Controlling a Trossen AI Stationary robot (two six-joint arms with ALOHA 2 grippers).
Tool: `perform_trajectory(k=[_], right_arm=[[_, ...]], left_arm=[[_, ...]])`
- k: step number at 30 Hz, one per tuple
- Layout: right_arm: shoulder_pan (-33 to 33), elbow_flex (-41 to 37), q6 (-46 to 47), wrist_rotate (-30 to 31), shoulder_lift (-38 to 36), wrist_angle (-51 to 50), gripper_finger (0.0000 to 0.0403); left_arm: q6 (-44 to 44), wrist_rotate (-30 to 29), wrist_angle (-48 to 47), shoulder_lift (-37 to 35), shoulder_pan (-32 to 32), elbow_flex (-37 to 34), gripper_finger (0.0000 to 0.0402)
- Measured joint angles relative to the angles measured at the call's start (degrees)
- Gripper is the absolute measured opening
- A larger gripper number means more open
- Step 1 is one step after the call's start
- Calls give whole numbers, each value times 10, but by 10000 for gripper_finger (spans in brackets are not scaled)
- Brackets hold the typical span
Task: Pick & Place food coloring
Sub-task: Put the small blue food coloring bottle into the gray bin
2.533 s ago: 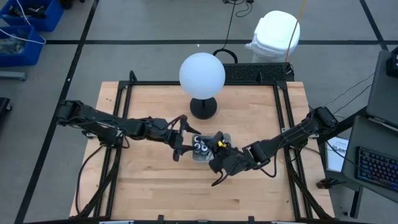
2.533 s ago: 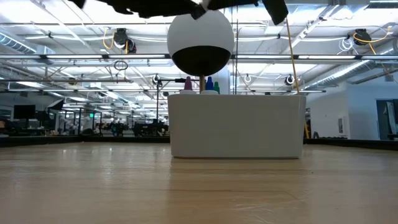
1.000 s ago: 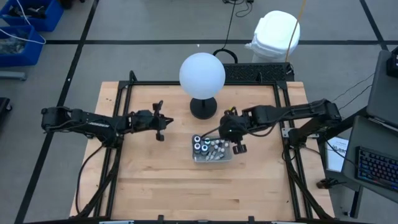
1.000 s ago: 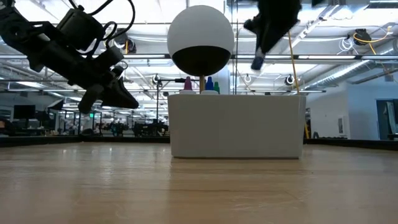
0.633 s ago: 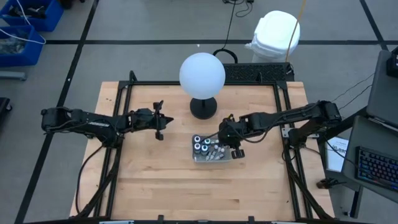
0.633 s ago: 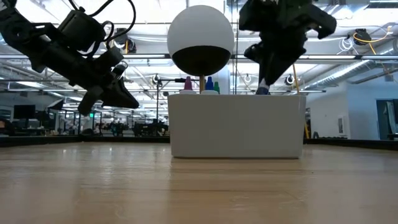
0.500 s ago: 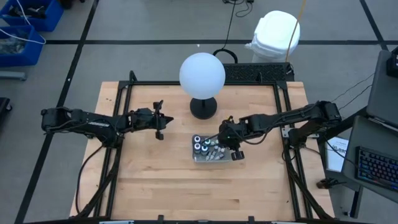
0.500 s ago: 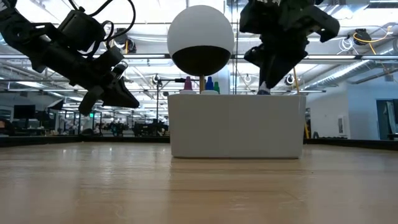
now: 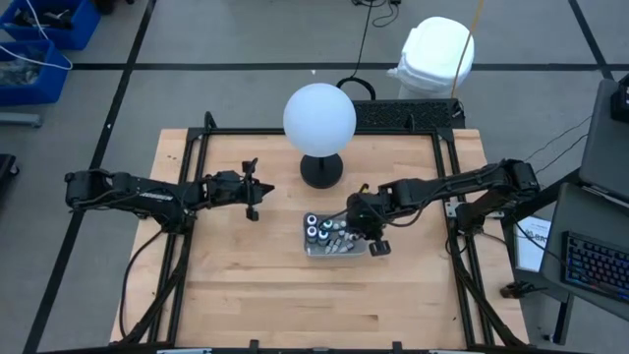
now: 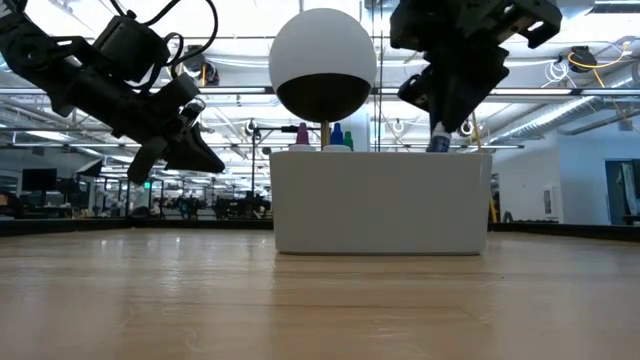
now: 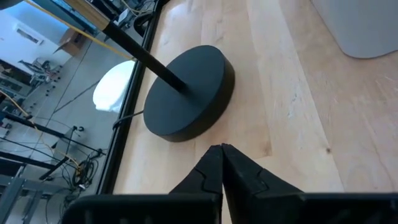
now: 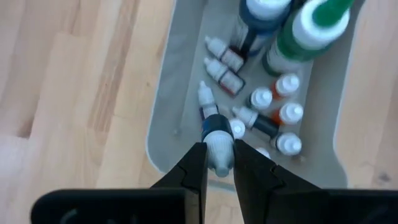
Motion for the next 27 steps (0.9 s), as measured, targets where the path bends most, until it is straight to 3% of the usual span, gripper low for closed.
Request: perform_trajectory(k=[5, 10, 15, 20, 27], right_arm=[[0, 0, -8, 4, 0, 11, 47], [9, 4, -52, 47, 23, 2, 47], [13, 83, -73, 90, 93, -108, 46], [20, 167, -89, 93, 170, -200, 45], [27, 187, -75, 91, 199, -212, 47]], left_arm=[[1, 0, 1, 0, 0, 0, 24], [11, 0, 2, 0, 0, 0, 9], [17, 5, 6, 0, 0, 0, 12], [17, 6, 6, 0, 0, 0, 20], [15, 5, 6, 0, 0, 0, 8]])
